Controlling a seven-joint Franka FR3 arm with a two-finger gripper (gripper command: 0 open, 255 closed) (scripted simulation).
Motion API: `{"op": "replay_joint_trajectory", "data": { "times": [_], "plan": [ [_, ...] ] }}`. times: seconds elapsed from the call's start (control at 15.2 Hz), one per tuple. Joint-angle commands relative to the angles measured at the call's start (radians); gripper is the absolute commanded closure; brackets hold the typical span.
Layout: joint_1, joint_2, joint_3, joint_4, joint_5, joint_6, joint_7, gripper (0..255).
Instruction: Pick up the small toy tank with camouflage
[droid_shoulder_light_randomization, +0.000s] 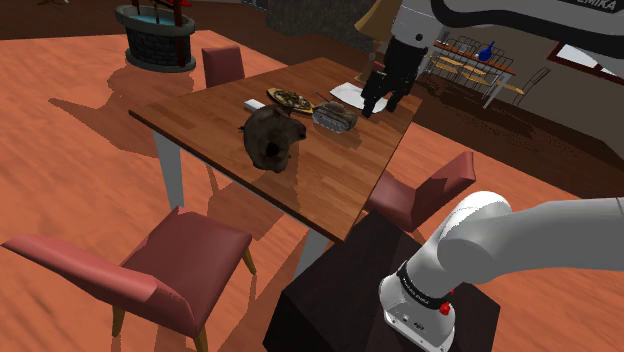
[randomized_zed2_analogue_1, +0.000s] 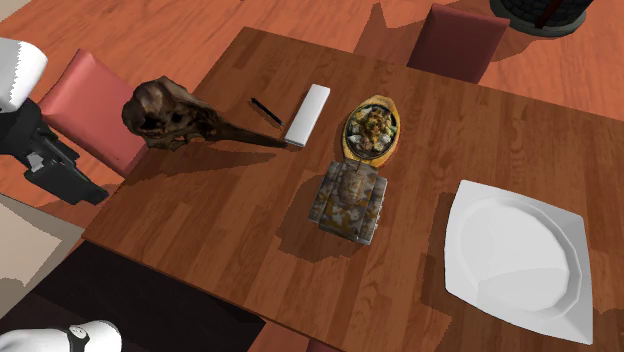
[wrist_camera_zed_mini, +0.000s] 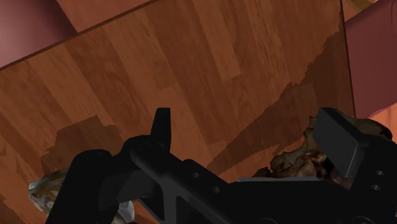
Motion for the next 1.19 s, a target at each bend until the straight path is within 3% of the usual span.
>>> {"op": "replay_joint_trajectory", "data": {
  "times": [0.0,0.59,1.12],
  "plan": [
    [0.000,0.000,0.000,0.000,0.000,0.000,0.000,0],
    [-0.015,0.260,-0.160,0.104,-0.063,0.161,-0.221,0],
    [-0.017,0.546,-0.280,0.290,-0.032,0.261,-0.427,0]
  ]
}}
